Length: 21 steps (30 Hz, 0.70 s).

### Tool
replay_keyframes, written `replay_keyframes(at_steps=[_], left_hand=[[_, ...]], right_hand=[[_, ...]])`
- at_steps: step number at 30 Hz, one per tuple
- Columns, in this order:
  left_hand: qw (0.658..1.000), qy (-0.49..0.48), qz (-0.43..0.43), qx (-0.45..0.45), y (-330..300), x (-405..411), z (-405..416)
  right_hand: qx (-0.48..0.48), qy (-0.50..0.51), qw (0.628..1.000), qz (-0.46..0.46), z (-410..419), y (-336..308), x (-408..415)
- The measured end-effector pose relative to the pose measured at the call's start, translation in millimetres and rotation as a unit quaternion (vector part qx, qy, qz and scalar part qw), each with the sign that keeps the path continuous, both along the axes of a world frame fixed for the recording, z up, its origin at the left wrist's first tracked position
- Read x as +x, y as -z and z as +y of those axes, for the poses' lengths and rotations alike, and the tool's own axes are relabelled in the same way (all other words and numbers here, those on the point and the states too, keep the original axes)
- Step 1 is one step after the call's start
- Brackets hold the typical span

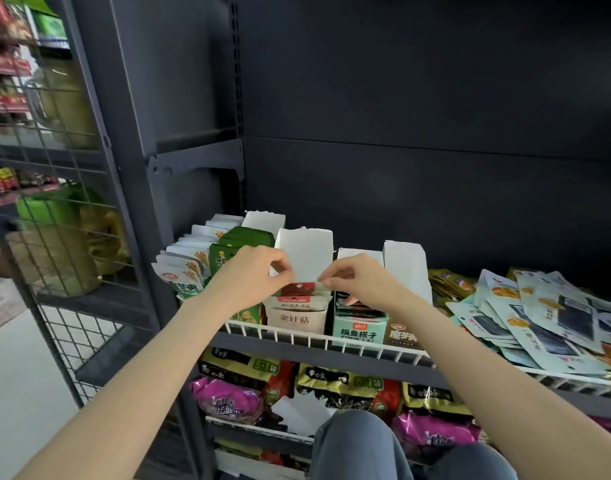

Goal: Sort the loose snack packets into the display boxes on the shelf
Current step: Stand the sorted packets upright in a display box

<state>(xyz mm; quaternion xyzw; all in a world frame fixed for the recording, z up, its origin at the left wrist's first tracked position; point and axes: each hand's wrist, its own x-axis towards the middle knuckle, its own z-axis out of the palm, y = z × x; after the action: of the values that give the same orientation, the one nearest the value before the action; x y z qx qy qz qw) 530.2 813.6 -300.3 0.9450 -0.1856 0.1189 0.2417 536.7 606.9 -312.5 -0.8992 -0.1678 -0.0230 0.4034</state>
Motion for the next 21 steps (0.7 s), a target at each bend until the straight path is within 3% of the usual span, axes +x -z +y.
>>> replay_keyframes(at_steps=[5,13,16,21], left_hand=[[0.999,0.012,-0.036,-0.028,-10,-8,-40],[0.987,0.090,-0.035,-0.127,0,11,-184],[0.983,0.131,-0.001,-0.124,13,22,-251],[0.979,0.182,0.085,-0.046,49,41,-335]], right_hand=[[0.052,0.047,0.997,-0.029,-33,-9,-9],[0.027,0.274,0.957,-0.093,-155,13,-19],[-0.038,0.344,0.937,-0.043,-212,31,-22],[-0.131,0.420,0.894,0.085,-293,61,-21]])
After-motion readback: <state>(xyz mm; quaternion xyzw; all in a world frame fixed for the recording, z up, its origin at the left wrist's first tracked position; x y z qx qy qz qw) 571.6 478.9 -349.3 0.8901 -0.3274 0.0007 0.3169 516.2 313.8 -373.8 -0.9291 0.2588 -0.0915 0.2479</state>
